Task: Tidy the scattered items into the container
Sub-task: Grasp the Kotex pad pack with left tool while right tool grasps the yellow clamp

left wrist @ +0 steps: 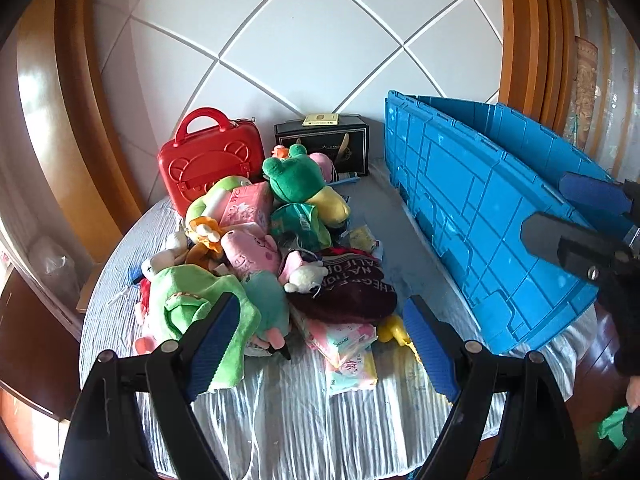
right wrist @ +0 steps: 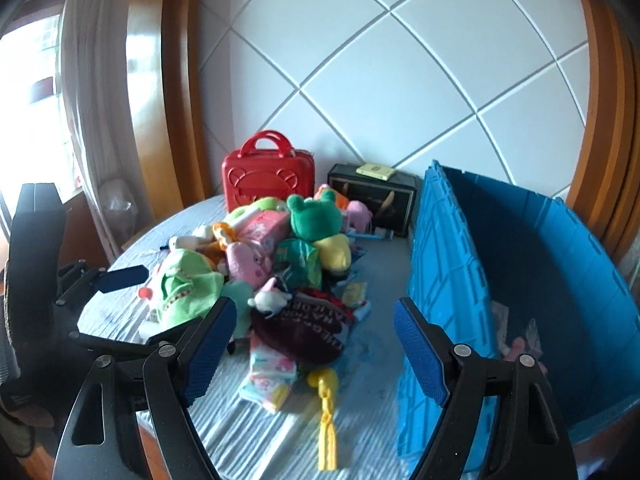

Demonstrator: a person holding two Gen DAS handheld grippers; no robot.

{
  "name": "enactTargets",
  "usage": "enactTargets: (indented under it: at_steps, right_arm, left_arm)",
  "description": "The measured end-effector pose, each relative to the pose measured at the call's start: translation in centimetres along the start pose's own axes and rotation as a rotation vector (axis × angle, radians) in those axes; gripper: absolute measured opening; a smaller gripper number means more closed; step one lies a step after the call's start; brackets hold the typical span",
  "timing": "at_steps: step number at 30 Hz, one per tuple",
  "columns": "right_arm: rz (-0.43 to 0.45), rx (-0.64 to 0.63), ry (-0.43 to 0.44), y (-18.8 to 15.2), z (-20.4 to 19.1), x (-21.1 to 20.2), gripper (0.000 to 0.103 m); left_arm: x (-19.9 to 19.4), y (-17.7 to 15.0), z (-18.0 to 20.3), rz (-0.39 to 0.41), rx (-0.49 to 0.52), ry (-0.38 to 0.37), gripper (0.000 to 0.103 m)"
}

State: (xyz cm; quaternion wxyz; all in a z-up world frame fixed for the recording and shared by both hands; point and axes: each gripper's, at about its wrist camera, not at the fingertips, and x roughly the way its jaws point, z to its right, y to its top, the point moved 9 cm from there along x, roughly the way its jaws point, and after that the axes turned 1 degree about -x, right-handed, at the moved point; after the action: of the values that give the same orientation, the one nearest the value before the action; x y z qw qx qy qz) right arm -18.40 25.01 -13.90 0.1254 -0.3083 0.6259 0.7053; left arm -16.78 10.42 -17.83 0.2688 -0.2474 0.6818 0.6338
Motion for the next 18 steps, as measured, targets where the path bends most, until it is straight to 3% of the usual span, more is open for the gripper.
enactTargets:
  at_steps: [4,13,18]
  right_arm:
    - [-0.068,-0.009,-0.012,-2.1,-1.9,2.1,0.081]
    - [-0.162,0.013,-0.007,-6.1,-1.9,6.9,0.081]
    - [-0.237,0.003,-0.017,-9.6,-0.9,10.4,0.081]
  left_arm:
    - [1.5,-1.6,-0.6,-0.036,-0.031,-0.017,0.084]
    - [6.0,-5.7,-0.9,-0.094,-0.070,0.069,0.084]
    - [9.7,-9.6,-1.0,-0.173,-0.113,0.093,0.084]
